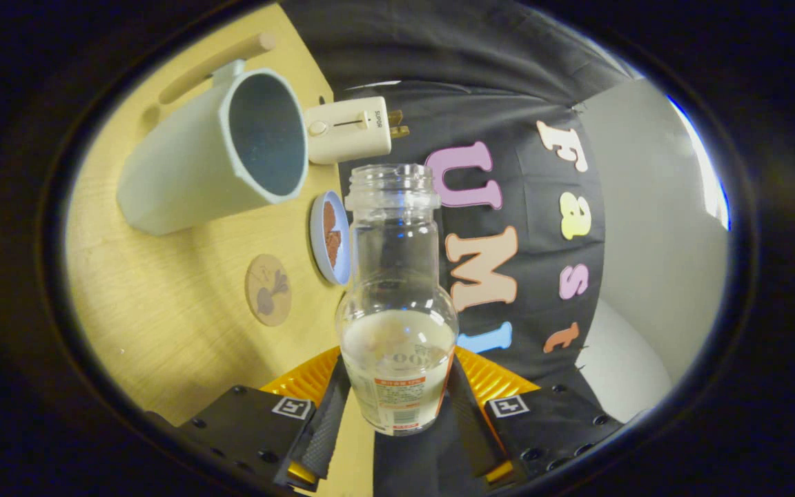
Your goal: Take the bottle from table, then pour the juice into the cup, finally place the bottle on the coaster
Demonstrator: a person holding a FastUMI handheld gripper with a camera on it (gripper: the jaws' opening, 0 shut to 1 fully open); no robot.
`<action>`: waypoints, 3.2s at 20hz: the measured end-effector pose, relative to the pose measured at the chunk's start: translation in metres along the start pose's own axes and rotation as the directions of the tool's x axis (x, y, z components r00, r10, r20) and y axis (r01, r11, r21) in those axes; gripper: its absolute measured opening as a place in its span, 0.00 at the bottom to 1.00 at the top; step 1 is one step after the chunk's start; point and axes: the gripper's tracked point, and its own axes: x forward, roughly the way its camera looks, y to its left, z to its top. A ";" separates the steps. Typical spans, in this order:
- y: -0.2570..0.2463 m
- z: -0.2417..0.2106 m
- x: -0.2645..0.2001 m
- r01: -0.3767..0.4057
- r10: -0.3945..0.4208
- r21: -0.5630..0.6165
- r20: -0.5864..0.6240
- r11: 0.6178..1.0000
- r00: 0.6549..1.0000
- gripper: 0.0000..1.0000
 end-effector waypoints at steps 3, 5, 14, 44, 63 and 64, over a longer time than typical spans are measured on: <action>-0.003 0.002 -0.003 0.036 -0.035 -0.067 0.019 0.997 0.999 0.77; -0.003 0.003 -0.002 0.052 -0.050 -0.095 0.025 0.994 0.998 0.77; -0.007 0.008 -0.003 0.100 -0.091 -0.170 0.058 0.980 0.994 0.77; -0.028 0.020 -0.010 0.216 -0.188 -0.274 0.123 0.937 0.974 0.77; -0.051 0.049 -0.027 0.422 -0.333 -0.431 0.269 0.798 0.904 0.77; -0.051 0.050 -0.029 0.426 -0.335 -0.434 0.273 0.794 0.902 0.77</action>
